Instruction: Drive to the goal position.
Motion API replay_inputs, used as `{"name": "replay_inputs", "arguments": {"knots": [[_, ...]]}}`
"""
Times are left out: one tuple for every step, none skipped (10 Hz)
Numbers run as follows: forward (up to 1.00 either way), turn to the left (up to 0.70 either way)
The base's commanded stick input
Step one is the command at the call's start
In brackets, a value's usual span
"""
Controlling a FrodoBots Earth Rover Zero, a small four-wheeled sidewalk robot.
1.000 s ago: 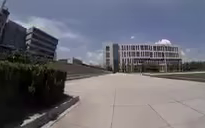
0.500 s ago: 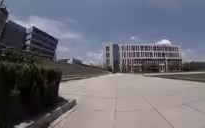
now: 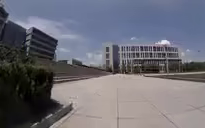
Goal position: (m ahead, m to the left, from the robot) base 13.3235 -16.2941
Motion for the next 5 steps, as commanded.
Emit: {"name": "replay_inputs", "arguments": {"knots": [[0.5, 0.0], [0.5, 0.0], [0.5, 0.0], [0.5, 0.0], [0.5, 0.0]]}}
